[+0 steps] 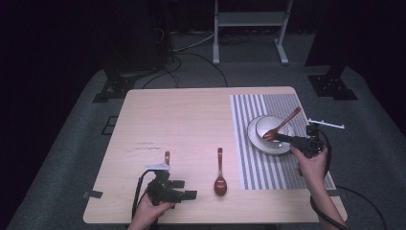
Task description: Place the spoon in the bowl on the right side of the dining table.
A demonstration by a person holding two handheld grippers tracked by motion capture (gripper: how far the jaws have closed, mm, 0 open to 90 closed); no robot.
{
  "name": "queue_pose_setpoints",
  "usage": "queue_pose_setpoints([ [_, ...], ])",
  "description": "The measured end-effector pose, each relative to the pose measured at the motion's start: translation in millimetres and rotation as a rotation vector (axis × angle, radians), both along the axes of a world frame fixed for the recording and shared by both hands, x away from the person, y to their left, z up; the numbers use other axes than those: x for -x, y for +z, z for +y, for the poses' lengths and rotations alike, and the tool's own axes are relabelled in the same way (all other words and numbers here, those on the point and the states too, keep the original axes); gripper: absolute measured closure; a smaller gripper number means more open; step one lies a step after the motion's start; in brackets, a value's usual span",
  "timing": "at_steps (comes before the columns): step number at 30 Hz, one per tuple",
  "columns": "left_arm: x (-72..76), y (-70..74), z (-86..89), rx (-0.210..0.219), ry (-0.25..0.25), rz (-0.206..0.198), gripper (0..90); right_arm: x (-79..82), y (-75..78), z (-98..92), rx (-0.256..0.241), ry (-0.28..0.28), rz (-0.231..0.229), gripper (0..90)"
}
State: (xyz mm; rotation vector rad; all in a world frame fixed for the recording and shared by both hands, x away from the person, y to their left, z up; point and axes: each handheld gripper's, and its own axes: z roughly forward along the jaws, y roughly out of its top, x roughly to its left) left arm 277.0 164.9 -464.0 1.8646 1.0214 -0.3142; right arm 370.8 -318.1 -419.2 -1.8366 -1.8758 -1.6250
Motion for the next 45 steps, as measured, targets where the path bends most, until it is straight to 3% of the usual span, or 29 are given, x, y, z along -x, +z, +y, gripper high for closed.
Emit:
queue_pose_setpoints([
  [45, 0.9, 0.1, 2.3, -0.002, 0.002, -0.006, 6.2, 37.7, -25.3, 35.3, -0.003, 0.102, -0.012, 37.3],
])
